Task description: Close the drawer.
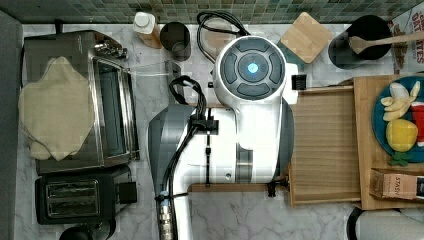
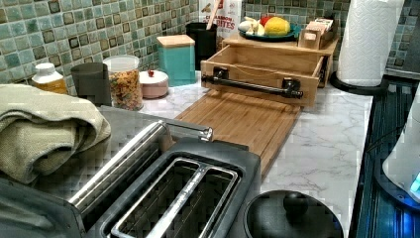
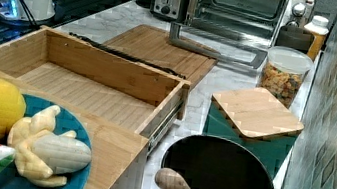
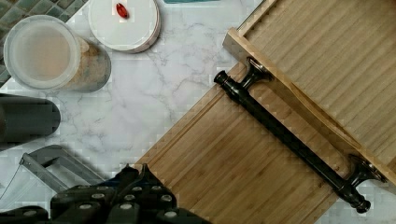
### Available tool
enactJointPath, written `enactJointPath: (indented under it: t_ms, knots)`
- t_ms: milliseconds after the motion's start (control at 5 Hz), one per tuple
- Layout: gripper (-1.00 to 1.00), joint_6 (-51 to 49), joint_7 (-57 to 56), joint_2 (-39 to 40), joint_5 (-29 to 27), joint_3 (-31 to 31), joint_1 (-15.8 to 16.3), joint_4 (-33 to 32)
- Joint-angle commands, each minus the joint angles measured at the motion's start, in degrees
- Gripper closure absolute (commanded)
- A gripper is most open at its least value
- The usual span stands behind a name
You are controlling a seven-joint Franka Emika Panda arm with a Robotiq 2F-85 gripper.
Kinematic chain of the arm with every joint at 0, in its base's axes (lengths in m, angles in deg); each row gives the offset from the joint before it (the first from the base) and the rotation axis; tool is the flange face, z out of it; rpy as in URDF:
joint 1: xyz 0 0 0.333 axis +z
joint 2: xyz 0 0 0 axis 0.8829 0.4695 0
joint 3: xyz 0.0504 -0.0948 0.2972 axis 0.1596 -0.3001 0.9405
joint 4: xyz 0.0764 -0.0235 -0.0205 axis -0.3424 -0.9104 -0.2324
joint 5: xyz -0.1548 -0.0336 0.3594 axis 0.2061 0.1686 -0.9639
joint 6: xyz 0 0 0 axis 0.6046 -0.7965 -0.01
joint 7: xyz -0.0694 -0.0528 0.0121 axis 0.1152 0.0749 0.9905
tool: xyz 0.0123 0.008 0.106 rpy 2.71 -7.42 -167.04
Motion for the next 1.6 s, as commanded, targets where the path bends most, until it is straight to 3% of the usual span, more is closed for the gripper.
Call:
enactJointPath:
  t_ms: [200, 400, 1000, 1400, 1600]
  knots:
    - [1.0, 0.02, 0.0, 0.0, 0.0, 0.01, 0.01, 0.08]
    - [1.0, 3.02, -5.99, -0.44, -2.28, 0.16, -0.03, -2.62]
    - [1.0, 10.95, -35.94, -3.22, -0.46, 1.49, 0.83, -14.36]
    - [1.0, 17.09, -43.71, -3.84, -0.69, 0.51, 0.71, -23.0]
    - [1.0, 16.56, -44.72, -2.19, -0.15, 0.23, 0.35, -23.25]
